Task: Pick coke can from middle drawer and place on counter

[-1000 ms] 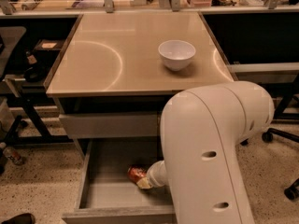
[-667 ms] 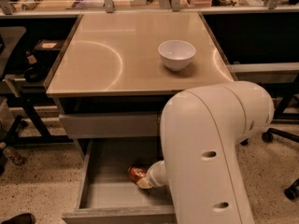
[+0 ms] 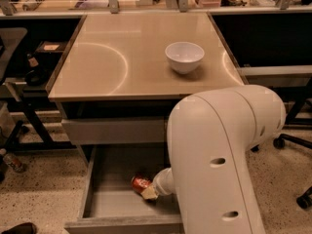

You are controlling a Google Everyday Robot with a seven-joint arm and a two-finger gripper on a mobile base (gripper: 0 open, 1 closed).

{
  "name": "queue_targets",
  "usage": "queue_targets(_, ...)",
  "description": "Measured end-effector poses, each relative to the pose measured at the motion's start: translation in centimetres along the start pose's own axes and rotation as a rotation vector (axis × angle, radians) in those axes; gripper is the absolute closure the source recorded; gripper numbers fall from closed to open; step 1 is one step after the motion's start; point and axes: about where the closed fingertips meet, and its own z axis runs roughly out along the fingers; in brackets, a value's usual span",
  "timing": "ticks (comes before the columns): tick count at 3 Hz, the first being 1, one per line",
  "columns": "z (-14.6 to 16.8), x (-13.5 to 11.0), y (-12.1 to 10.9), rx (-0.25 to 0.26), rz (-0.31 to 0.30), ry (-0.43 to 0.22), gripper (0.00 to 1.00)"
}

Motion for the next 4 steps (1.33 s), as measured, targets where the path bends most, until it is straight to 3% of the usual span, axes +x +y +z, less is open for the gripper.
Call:
queue_targets(2,-2.5,-1.1,1.1,0.019,0.017,0.019,1.00)
queue_targets(4,-8.1,-3.3,2.4,0.068,0.024,0.043,1.00)
